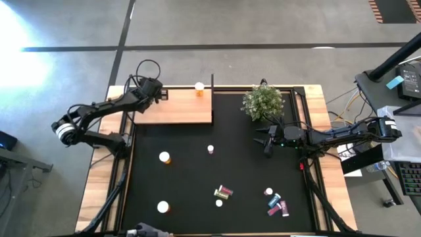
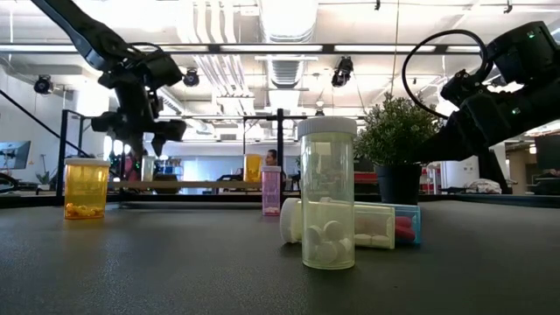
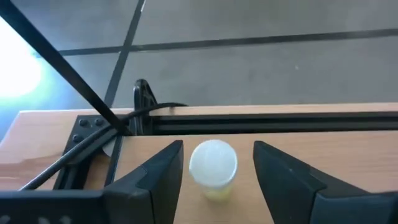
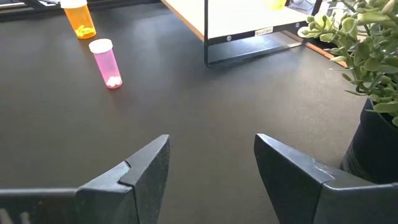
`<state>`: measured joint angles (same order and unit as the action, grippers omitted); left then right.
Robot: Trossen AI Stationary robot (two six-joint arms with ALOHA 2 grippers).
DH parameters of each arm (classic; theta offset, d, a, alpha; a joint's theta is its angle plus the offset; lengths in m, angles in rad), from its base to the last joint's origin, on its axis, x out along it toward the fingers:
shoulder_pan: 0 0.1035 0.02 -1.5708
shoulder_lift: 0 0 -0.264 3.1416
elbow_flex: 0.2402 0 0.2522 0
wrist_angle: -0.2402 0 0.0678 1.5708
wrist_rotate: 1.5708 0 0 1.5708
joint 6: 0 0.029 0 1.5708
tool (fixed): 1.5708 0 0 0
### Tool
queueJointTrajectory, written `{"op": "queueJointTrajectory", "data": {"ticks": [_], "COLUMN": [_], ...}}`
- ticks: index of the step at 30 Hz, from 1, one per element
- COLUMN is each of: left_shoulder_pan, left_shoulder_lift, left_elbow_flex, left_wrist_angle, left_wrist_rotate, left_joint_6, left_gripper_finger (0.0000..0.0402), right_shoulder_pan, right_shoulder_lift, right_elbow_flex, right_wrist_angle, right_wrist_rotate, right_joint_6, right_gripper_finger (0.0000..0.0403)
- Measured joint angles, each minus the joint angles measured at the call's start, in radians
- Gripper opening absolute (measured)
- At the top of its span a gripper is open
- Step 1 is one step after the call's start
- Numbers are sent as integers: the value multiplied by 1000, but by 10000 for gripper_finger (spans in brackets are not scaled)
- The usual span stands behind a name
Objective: Pick and place medicine bottles onto shelf by color
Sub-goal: Put the top pink medicine bottle on the shelf
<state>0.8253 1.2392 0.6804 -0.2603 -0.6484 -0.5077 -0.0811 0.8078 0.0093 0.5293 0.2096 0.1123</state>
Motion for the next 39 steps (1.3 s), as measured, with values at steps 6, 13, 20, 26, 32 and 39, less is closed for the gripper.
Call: {"op": "queueJointTrajectory", "data": {"ticks": [6, 13, 20, 26, 32, 39], "left_shoulder_pan": [-2, -2, -3, -15, -56, -117], "left_shoulder_lift": [2, 2, 2, 2, 2, 2], "left_elbow_flex": [-17, -7, -7, -7, -7, -7], "left_wrist_angle": [-14, 8, 74, 168, 246, 357], "left_wrist_rotate": [9, 10, -16, -8, 10, 132], "left_joint_6": [-7, -2, 47, 125, 204, 313], "left_gripper_finger": [179, 179, 179, 179, 179, 179], "right_shoulder_pan": [0, 0, 0, 0, 0, 0], "right_shoulder_lift": [0, 0, 0, 0, 0, 0], "right_elbow_flex": [0, 0, 0, 0, 0, 0], "right_wrist_angle": [0, 0, 0, 0, 0, 0], "right_wrist_rotate": [0, 0, 0, 0, 0, 0], "right_joint_6": [0, 0, 0, 0, 0, 0], "right_gripper_finger": [224, 224, 224, 224, 224, 224]}}
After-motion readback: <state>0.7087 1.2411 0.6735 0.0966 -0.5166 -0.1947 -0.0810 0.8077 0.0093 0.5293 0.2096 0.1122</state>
